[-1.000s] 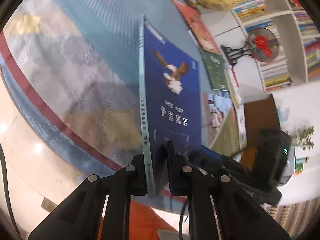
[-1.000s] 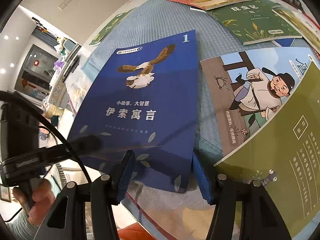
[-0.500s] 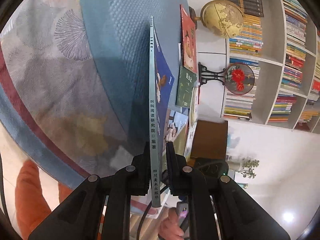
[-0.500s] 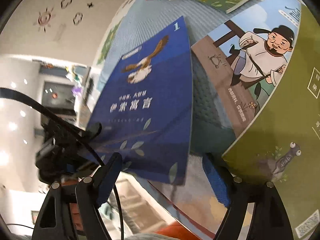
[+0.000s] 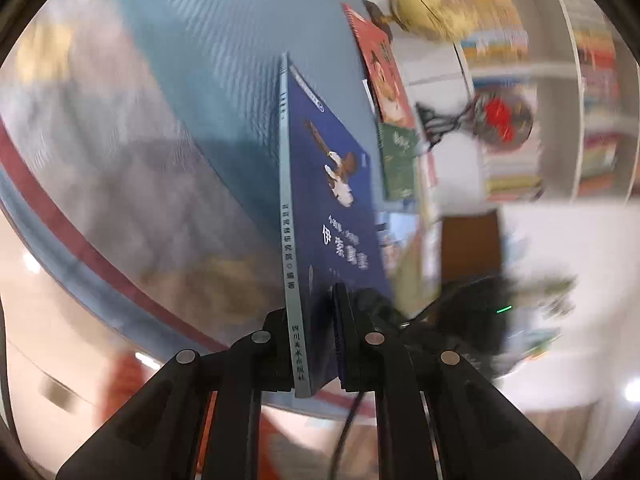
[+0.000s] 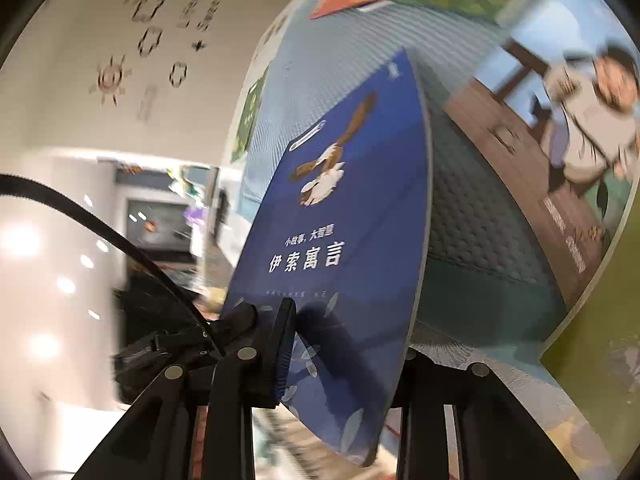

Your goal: Organize books

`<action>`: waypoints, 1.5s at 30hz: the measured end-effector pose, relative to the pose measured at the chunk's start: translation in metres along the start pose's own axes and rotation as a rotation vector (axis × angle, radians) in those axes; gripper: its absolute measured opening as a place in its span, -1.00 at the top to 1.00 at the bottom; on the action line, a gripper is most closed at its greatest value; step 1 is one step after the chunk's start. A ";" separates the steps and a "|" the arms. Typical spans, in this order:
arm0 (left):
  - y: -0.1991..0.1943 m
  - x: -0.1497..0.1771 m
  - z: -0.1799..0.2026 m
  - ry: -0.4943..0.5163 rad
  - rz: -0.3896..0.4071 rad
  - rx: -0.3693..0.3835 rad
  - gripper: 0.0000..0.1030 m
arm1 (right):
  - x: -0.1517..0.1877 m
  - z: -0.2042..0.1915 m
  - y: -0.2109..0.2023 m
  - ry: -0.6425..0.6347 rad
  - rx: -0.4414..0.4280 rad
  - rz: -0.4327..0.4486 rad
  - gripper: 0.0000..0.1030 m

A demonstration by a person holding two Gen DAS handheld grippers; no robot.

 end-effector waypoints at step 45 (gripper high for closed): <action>-0.034 -0.416 -0.103 0.228 0.071 -0.176 0.62 | -0.211 -0.212 0.320 -0.305 0.103 0.122 0.44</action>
Point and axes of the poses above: each gripper's, at about its wrist camera, not at the fingertips, and y roughly the way its jaws point, z to its right, x to its underside, the point moved 9 cm from there along y, roughly the way its jaws point, and after that the axes turned 12 degrees about z, right-handed, at the moved point
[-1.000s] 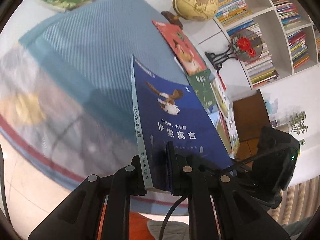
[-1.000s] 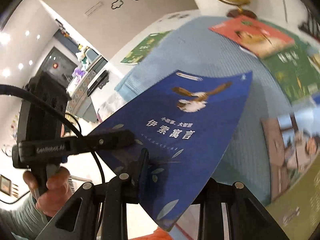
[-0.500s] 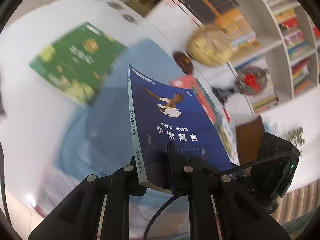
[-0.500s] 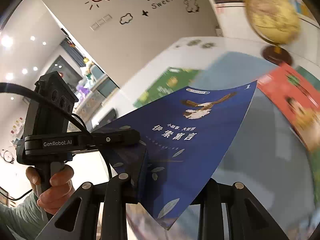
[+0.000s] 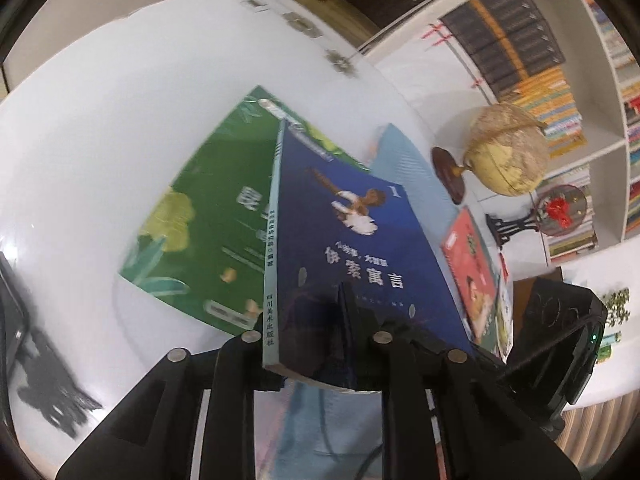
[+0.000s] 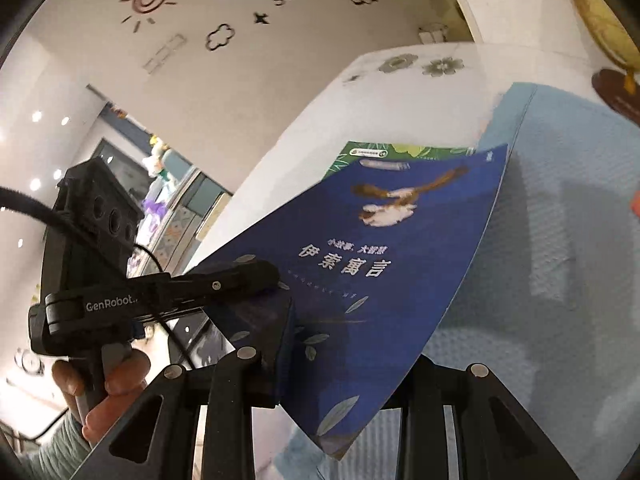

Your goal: Organize books

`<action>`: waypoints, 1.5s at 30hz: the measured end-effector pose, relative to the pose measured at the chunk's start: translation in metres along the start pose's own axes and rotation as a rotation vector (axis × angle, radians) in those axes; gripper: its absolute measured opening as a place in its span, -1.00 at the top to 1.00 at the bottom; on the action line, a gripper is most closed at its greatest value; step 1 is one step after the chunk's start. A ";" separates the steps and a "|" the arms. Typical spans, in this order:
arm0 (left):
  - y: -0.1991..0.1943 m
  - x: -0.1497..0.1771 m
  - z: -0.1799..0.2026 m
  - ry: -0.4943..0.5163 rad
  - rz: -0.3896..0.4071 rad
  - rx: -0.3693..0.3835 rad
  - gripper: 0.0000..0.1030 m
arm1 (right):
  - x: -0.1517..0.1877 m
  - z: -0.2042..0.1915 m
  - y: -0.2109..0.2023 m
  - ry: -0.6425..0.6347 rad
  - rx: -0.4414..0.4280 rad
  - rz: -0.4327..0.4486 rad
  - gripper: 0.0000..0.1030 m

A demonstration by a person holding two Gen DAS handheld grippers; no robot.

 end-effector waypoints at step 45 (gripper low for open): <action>-0.006 0.014 0.085 0.517 -0.099 0.037 0.20 | 0.103 0.141 -0.201 0.439 0.581 0.160 -0.11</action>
Point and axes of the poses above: each gripper's, at about its wrist camera, not at the fingertips, and y roughly the way its jaws point, z to its right, x to its underside, the point moved 9 cm from there along y, roughly the way its jaws point, and after that the axes turned 12 degrees about z, right-handed, at the moved point
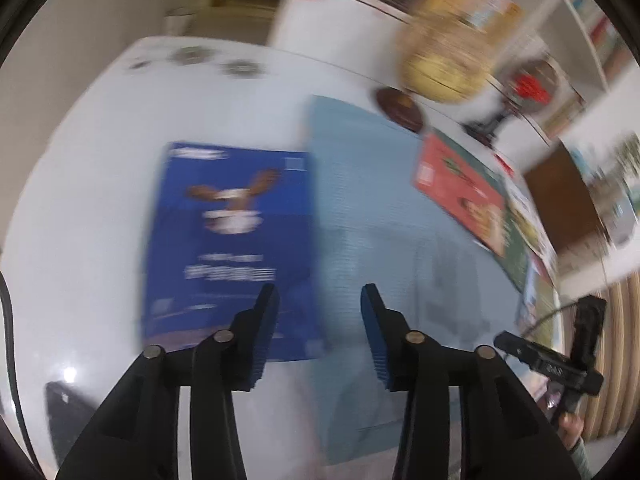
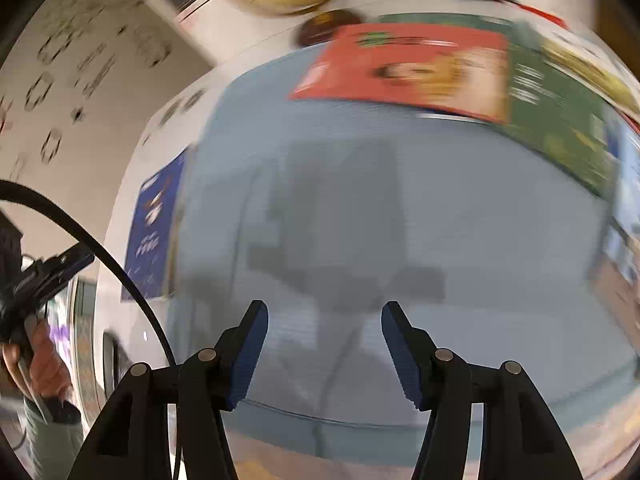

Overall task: Organize books
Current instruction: 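Move both grippers back over the pile toward the olive-green book, then grasp the olive-green book's edge with the right gripper and lift it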

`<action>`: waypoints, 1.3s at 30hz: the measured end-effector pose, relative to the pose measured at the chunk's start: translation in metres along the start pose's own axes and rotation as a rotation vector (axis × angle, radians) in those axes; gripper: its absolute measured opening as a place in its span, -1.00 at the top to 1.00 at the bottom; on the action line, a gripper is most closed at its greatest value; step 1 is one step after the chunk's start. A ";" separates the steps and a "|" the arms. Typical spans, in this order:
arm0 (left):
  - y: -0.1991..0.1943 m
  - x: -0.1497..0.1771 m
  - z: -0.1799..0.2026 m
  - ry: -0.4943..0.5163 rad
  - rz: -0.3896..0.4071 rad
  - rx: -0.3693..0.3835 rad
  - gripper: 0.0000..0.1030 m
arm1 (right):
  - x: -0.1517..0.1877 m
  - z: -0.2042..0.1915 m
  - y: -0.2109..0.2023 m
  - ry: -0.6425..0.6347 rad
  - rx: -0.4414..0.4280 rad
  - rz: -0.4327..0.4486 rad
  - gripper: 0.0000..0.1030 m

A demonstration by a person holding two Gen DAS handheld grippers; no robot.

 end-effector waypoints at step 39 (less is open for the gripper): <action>0.186 0.206 0.487 0.166 -0.365 0.290 0.08 | -0.029 0.369 -0.126 0.036 0.146 0.031 -0.08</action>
Point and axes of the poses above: each gripper's, at about its wrist camera, not at the fingertips, and y roughly the way its jaws point, z to its right, x to its underside, the point moved 9 cm from there along y, roughly the way its jaws point, and after that the axes turned 12 degrees about z, right-handed, at the moved point
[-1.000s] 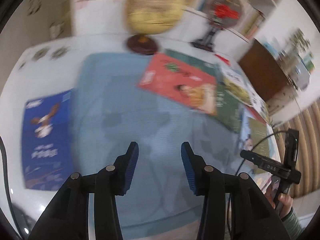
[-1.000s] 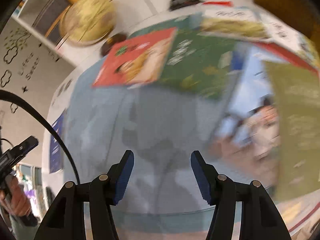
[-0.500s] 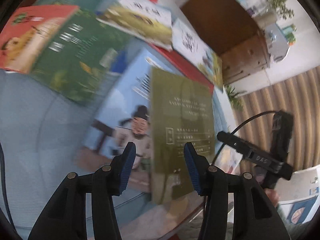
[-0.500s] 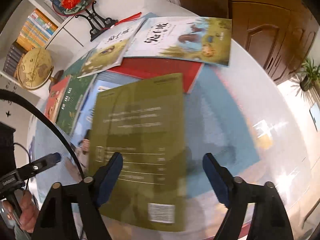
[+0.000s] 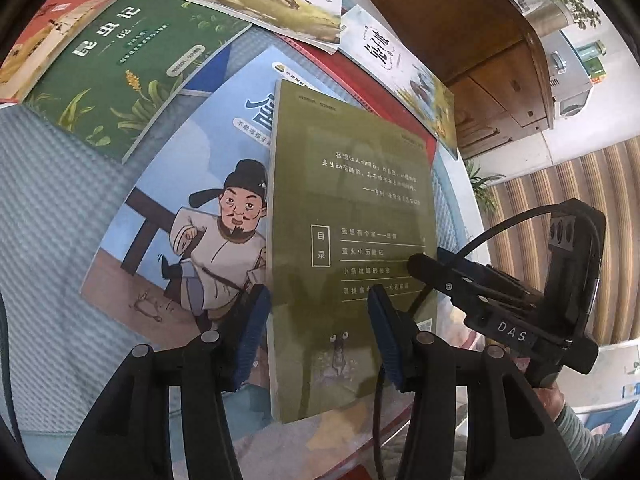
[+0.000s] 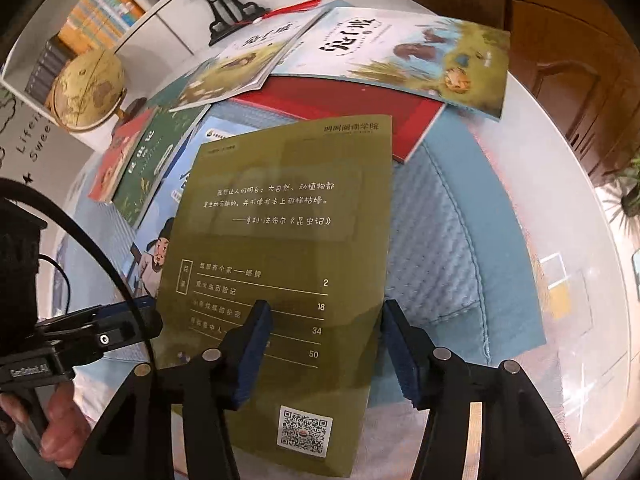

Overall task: Organize books
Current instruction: 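Grasp the olive-green book's edge with the right gripper and lift it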

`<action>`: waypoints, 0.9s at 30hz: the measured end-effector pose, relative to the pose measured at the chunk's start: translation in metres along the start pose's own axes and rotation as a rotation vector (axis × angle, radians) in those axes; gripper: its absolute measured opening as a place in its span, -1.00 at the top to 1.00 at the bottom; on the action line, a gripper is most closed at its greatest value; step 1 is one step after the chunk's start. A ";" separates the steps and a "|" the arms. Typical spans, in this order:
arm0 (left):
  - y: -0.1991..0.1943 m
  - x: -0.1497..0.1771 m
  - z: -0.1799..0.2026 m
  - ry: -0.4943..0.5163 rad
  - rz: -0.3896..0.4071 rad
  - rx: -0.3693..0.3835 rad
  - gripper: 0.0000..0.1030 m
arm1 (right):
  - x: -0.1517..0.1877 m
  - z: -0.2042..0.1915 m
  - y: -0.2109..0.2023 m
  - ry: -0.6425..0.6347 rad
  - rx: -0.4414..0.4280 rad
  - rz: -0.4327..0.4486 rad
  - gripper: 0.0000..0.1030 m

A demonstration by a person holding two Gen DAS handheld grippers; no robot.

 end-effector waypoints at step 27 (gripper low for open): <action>-0.013 -0.002 -0.023 -0.075 0.062 -0.013 0.08 | -0.020 -0.041 -0.038 0.310 -0.691 -0.018 -0.08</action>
Point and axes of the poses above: each gripper's, at about its wrist camera, not at the fingertips, and y roughly the way its jaws point, z to its right, x to its underside, the point moved 9 cm from there along y, roughly the way its jaws point, and after that the axes turned 12 degrees about z, right-handed, at the moved point
